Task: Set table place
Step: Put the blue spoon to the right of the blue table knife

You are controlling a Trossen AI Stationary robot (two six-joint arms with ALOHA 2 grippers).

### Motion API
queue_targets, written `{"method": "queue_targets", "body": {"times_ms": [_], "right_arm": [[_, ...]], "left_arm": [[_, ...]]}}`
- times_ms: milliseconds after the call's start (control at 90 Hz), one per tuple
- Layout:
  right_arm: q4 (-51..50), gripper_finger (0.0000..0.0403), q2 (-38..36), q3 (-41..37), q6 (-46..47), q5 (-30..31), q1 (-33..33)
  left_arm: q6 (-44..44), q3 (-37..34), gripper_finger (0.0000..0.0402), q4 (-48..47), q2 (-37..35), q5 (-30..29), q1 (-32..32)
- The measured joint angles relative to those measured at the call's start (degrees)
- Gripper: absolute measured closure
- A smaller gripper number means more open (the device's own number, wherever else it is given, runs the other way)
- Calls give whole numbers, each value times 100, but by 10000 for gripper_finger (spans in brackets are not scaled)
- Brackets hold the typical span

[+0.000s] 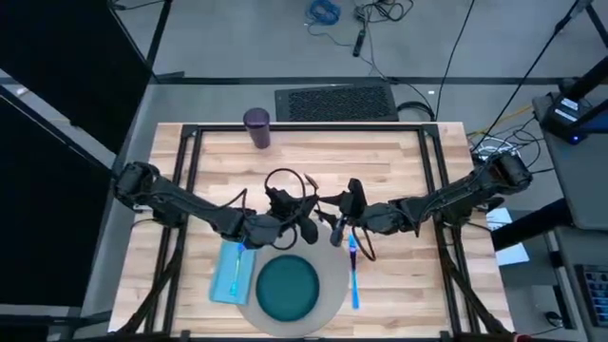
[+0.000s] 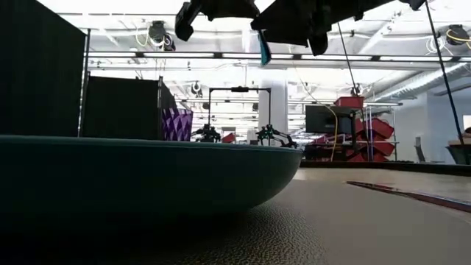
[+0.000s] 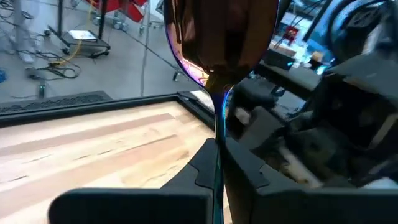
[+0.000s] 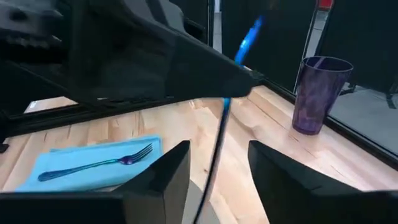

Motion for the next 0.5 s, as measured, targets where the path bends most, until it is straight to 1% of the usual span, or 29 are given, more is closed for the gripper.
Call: {"method": "queue_targets", "body": {"times_ms": [56,100,144,200,233,333,389,500], "right_arm": [[-52,269,0,0,-2,0,-9],[-105,288,1,0,-31,-6,-24],[-149,317,2,0,-55,-38,-49],[-249,367,2,0,-67,-173,-80],[-285,384,2,0,-93,-252,-100],[-319,398,2,-2,-63,-596,-166],[-323,400,2,-2,-59,-648,-165],[-328,401,2,-2,-77,-726,-162]], "left_arm": [[0,0,401,1,0,41,4],[0,0,401,-13,0,41,5],[0,0,401,-14,0,47,13],[2,0,401,-12,0,58,13],[6,0,401,-18,0,86,11],[34,0,401,-53,2,247,23],[65,0,399,-58,2,420,35],[59,0,377,-59,2,860,86]]}}
